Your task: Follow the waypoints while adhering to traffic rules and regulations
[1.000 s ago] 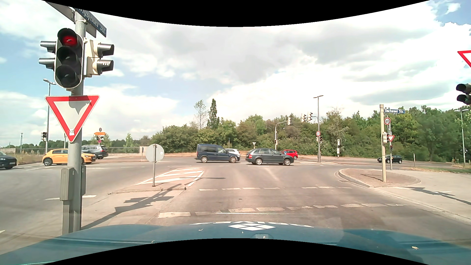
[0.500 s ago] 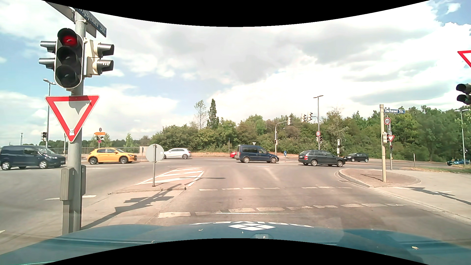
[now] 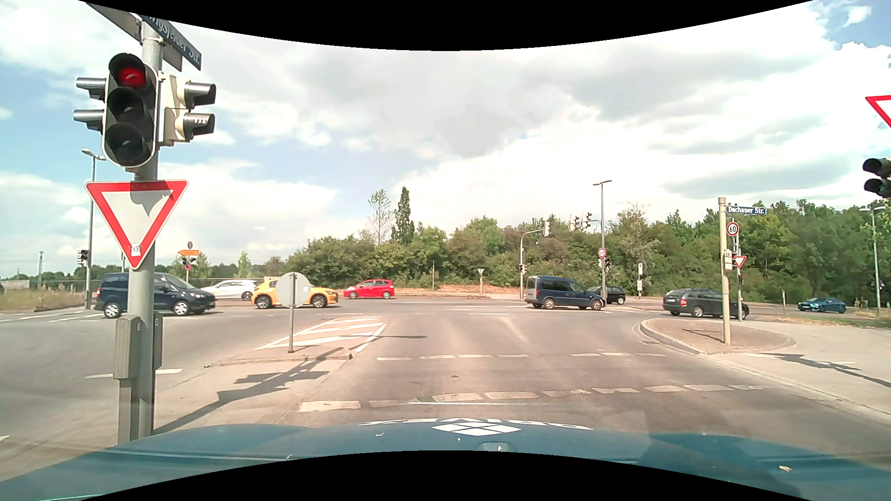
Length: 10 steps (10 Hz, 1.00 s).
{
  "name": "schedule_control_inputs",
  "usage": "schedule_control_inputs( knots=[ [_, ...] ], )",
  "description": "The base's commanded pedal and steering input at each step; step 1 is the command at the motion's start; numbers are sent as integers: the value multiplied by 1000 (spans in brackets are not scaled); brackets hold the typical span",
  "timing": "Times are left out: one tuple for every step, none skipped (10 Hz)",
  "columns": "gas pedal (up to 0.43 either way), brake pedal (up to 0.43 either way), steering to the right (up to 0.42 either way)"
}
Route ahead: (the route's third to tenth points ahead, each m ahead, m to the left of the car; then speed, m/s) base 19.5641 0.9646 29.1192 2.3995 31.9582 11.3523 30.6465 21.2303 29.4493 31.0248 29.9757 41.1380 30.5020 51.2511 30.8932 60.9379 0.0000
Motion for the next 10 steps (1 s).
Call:
schedule_control_inputs(
  knots=[
    [0,354,-25],
    [0,354,-26],
    [0,354,-25],
    [0,354,-26],
    [0,354,-26],
    [0,354,-25],
    [0,354,-25],
    [0,354,-25],
    [0,354,-25],
    [0,354,-25]
  ],
)
